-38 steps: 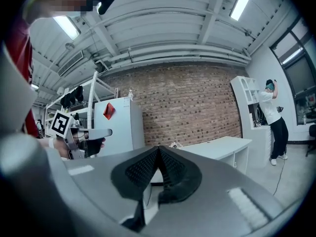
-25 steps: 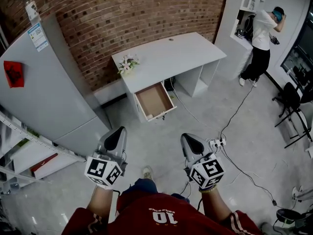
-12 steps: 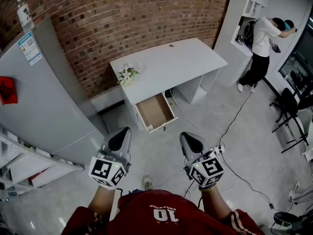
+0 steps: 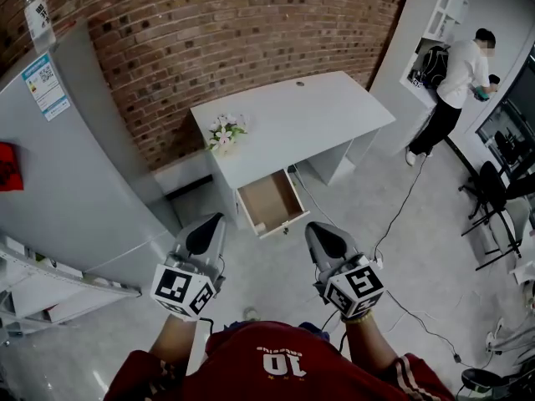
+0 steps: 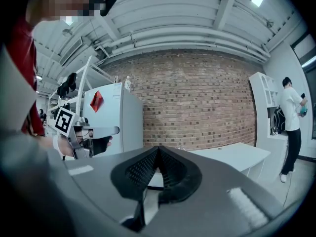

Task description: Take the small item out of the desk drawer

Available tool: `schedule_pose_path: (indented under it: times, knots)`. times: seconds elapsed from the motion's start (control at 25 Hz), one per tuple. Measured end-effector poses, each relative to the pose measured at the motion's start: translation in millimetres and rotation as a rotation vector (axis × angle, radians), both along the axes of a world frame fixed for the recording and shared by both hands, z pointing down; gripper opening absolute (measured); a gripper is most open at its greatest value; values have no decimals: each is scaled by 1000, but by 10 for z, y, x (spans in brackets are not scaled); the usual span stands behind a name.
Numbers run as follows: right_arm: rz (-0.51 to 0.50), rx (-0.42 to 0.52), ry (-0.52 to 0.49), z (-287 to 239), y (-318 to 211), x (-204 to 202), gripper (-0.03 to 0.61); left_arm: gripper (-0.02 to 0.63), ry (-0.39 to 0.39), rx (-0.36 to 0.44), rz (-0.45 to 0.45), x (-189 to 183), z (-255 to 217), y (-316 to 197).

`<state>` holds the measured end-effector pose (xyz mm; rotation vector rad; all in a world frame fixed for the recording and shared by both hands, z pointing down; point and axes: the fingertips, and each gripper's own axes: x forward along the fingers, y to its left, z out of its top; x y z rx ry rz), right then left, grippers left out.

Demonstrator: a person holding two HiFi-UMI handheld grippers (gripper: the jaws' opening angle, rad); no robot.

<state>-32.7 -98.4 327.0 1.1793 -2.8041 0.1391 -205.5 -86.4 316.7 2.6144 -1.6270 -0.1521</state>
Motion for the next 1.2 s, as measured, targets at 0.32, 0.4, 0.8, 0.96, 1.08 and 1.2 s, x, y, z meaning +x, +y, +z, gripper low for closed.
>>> schedule_pose_path:
  times: [0.32,0.4,0.8,0.96,1.08,1.2]
  knots:
    - [-11,-3,11,39,-194,-139,2,3,11,-2,-2,-114,38,-217]
    - [-11,-6,7,55,-235,-142,2,3,9,0,-5,-128,49,-261]
    - [-81,-21,-17,197,-572,-116,2,3,8,-19,-69,-37,175,-485]
    - [-140,-25,-16,250,-863,-10,2,3,4,-15,-118,101,185,-681]
    - [-201,-27,-13,260,-1149,45,2,3,2,-18,-177,192,187,-858]
    - [-270,-27,-14,240,-1433,56,2,3,17,-25,-235,261,182,-1032]
